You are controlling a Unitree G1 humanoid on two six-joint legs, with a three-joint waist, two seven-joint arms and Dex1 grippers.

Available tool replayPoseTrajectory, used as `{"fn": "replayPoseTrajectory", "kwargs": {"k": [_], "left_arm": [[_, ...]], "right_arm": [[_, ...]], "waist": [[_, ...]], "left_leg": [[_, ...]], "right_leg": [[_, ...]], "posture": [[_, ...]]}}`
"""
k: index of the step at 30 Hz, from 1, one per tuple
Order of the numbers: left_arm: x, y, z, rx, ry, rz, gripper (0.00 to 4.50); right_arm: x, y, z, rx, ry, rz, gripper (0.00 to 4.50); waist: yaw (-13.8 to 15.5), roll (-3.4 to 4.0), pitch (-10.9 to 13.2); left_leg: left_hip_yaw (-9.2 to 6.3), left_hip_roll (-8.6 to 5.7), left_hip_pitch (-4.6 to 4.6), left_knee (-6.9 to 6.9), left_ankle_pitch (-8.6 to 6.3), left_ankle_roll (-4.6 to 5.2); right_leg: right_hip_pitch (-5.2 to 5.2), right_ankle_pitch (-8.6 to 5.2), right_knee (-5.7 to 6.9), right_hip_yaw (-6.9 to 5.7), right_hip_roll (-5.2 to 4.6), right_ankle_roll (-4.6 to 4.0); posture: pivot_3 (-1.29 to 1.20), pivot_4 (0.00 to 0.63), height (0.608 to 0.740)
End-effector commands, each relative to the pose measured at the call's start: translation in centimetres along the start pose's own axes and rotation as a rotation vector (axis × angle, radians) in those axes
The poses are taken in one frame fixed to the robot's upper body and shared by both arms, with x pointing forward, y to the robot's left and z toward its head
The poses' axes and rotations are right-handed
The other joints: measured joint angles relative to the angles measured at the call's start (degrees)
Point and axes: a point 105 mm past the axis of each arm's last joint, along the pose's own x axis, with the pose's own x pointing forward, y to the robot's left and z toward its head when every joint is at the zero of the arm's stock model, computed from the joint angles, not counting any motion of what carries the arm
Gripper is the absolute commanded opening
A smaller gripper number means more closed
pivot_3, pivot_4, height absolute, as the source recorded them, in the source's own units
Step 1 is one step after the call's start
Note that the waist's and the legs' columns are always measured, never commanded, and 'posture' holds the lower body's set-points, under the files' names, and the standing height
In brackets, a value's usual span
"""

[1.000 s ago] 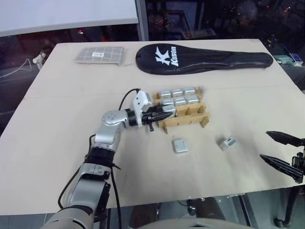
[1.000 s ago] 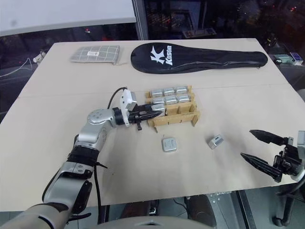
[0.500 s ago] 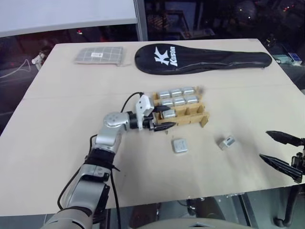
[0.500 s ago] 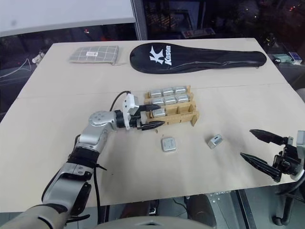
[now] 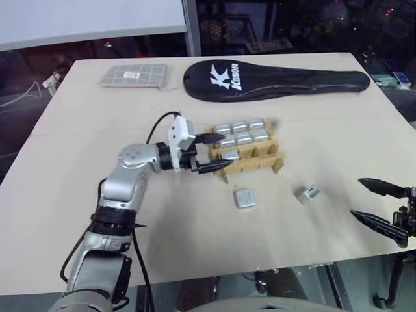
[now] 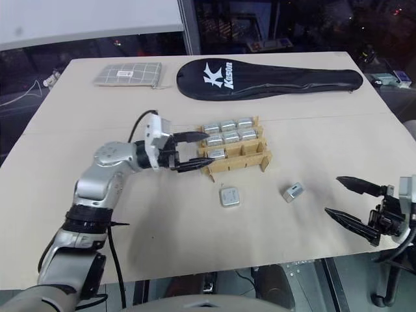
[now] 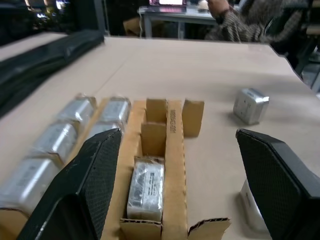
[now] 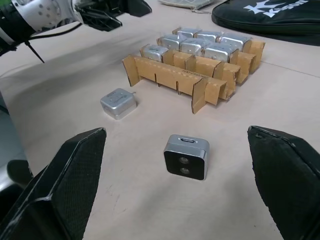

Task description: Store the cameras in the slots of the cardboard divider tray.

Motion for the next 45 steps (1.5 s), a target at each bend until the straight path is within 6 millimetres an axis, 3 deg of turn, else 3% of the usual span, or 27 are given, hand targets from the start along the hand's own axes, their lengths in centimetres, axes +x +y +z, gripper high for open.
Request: {"fn": "replayPoseTrajectory", "kwargs": {"k": [1, 5, 9, 16, 21, 24, 31, 38, 43, 44, 45], "left_arm": [[-2.0, 0.1, 1.6, 0.044, 0.006, 0.054, 3.78], [-4.5, -0.3, 1.0, 0.031, 0.090, 0.082, 3.78], [-7.5, -2.6, -0.1, -0.022, 0.246, 0.011, 3.78], [-10.3, -4.3, 1.7, -0.023, 0.396, -0.030, 3.78], [-11.4, -5.5, 2.2, -0.027, 0.479, -0.066, 3.78], [-11.1, -5.6, 3.5, -0.036, 0.400, -0.056, 3.78], [-10.9, -7.9, 5.5, -0.033, 0.264, -0.134, 3.78], [-11.4, -8.6, 5.2, -0.059, 0.219, -0.123, 3.78], [-11.5, -8.6, 5.0, -0.059, 0.210, -0.116, 3.93], [-11.6, -8.6, 4.9, -0.059, 0.212, -0.116, 3.93], [-11.7, -8.5, 4.8, -0.058, 0.215, -0.116, 3.93]], "right_arm": [[0.3, -0.1, 0.2, -0.023, 0.010, 0.021, 4.50], [0.9, -0.3, -0.6, -0.020, 0.048, 0.023, 4.50], [1.8, -1.1, -1.7, -0.044, 0.163, 0.026, 4.50], [3.4, -3.5, -1.5, -0.390, 0.332, 0.211, 4.50], [5.7, -3.4, -1.7, -0.536, 0.438, 0.460, 4.50], [7.1, -3.7, -2.0, -0.625, 0.484, 0.564, 4.50], [9.1, -4.2, -1.8, -0.695, 0.506, 0.679, 4.50], [9.6, -4.3, -1.7, -0.698, 0.536, 0.738, 4.50], [9.8, -4.3, -1.7, -0.690, 0.533, 0.752, 2.34], [9.8, -4.2, -1.6, -0.689, 0.532, 0.756, 1.66], [9.8, -4.2, -1.6, -0.686, 0.531, 0.758, 1.26]], "waist": [[-0.16, 0.00, 0.00], [-0.33, 0.01, 0.00], [-1.14, 0.02, 0.05], [-1.00, 0.06, 0.15], [-1.27, 0.15, 0.23], [-1.22, 0.21, 0.29], [-1.13, 0.22, 0.31], [-1.17, 0.24, 0.33], [-1.18, 0.24, 0.33], [-1.18, 0.24, 0.33], [-1.17, 0.24, 0.33]], "left_leg": [[-0.01, 0.00, 0.01, 0.00, 0.00, 0.00], [0.02, 0.02, 0.02, 0.00, 0.00, 0.00], [0.01, 0.06, 0.05, -0.02, 0.00, 0.00], [0.12, 0.06, 0.04, 0.00, 0.00, 0.00], [0.17, 0.07, -0.03, -0.11, 0.00, -0.01], [0.23, 0.09, -0.09, -0.12, 0.01, -0.02], [0.23, 0.08, -0.11, -0.10, 0.01, -0.02], [0.23, 0.06, -0.07, -0.09, 0.02, -0.03], [0.22, 0.06, -0.07, -0.07, 0.02, -0.03], [0.23, 0.07, -0.08, -0.07, 0.02, -0.03], [0.22, 0.07, -0.09, -0.07, 0.02, -0.03]], "right_leg": [[0.00, 0.00, 0.00, 0.00, 0.00, 0.00], [0.00, -0.13, 0.02, -0.03, 0.01, -0.17], [-0.03, -0.14, 0.02, 0.01, -0.01, -0.18], [-0.08, -0.16, 0.03, 0.01, -0.06, -0.15], [-0.23, -0.16, 0.02, 0.00, -0.02, -0.16], [-0.31, -0.15, 0.03, 0.01, -0.01, -0.18], [-0.30, -0.07, 0.02, 0.00, -0.09, -0.32], [-0.29, -0.03, 0.03, 0.02, -0.08, -0.38], [-0.28, -0.03, 0.04, 0.01, -0.08, -0.38], [-0.29, -0.03, 0.04, 0.01, -0.08, -0.40], [-0.29, -0.03, 0.03, 0.01, -0.08, -0.40]], "posture": [[0.00, 0.150, 0.740], [0.00, 0.150, 0.740], [0.00, 0.150, 0.740], [0.00, 0.150, 0.740], [0.00, 0.150, 0.740], [0.00, 0.150, 0.740], [0.00, 0.150, 0.740], [0.00, 0.150, 0.740], [0.00, 0.150, 0.740], [0.00, 0.150, 0.740], [0.00, 0.150, 0.740]]}}
